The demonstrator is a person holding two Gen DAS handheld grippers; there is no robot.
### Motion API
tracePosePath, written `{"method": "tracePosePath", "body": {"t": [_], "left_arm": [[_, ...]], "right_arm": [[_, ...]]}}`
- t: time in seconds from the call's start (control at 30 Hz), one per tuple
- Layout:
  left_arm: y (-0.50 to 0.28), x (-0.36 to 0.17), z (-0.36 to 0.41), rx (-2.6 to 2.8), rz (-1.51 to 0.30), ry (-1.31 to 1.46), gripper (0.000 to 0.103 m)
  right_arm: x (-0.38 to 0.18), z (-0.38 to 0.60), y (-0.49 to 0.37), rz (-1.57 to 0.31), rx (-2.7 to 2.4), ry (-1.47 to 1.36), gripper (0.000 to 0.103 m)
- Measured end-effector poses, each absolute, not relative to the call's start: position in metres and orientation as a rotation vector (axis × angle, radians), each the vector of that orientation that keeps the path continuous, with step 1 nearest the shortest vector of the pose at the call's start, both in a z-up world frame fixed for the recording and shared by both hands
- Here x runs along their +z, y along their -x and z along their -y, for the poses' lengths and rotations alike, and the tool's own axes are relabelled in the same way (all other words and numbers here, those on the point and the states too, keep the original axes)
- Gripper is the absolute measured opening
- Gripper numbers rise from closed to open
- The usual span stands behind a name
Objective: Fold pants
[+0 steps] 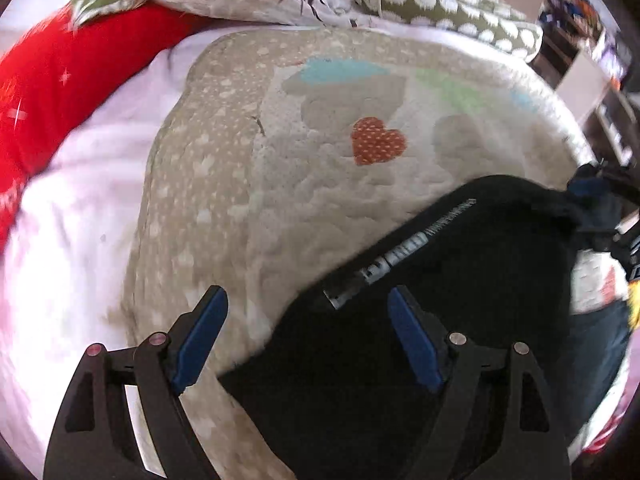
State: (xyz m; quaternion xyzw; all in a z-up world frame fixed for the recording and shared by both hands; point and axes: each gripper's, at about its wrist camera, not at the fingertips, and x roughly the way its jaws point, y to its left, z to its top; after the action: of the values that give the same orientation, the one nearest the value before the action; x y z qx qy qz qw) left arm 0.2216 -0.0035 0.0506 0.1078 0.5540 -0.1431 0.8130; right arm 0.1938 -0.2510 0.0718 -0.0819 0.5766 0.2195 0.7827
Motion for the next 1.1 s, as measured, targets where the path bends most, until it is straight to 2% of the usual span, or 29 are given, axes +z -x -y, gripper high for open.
{"method": "tracePosePath", "body": {"t": [0.07,0.1,0.17,0.23,0.27,0.33,0.4,0.53,0.7,0.77,0.93,1.03,1.1], "left_arm": [[-0.226,0.044,0.014,-0.357,-1.185,-0.271,0.083],[-0.226,0.039,0.018,-0.383,-1.197,-0.29,0.083],[-0.223,0.027,0.029,-0.42,-1.227,-0.347,0.082],[-0.215,0.021,0.041,-0.448,-1.204,-0.421,0.07],[-0.211,0.023,0.043,-0.477,-1.187,-0.412,0.048],[-0.206,0.029,0.043,-0.483,-1.177,-0.388,0.04],[-0.192,0.043,0.04,-0.486,-1.143,-0.392,0.015],[-0.142,0.086,0.027,-0.525,-1.068,-0.321,0.014],[-0.069,0.113,0.014,-0.567,-1.082,-0.238,0.011],[-0.047,0.112,0.009,-0.556,-1.122,-0.142,0.011],[-0.001,0.088,-0.003,-0.494,-1.237,0.076,0.012],[0.026,0.072,-0.008,-0.421,-1.287,0.134,0.022],[0.035,0.066,-0.013,-0.376,-1.306,0.178,0.031]], "right_arm": [[0.069,0.248,-0.199,-1.245,0.456,0.196,0.032],[0.068,0.247,-0.201,-1.258,0.448,0.196,0.003],[0.073,0.253,-0.201,-1.248,0.442,0.167,0.003],[0.084,0.259,-0.195,-1.225,0.45,0.151,0.003],[0.092,0.261,-0.19,-1.195,0.464,0.134,0.003],[0.11,0.265,-0.176,-1.168,0.487,0.111,0.003],[0.128,0.266,-0.157,-1.141,0.506,0.119,0.003],[0.162,0.275,-0.1,-1.114,0.532,0.097,0.003],[0.171,0.281,-0.031,-1.158,0.564,0.034,0.003],[0.158,0.278,-0.003,-1.22,0.583,0.003,0.003],[0.084,0.276,0.057,-1.412,0.545,-0.123,0.003],[0.042,0.27,0.075,-1.499,0.511,-0.161,0.003],[0.038,0.272,0.076,-1.489,0.486,-0.202,0.005]]}}
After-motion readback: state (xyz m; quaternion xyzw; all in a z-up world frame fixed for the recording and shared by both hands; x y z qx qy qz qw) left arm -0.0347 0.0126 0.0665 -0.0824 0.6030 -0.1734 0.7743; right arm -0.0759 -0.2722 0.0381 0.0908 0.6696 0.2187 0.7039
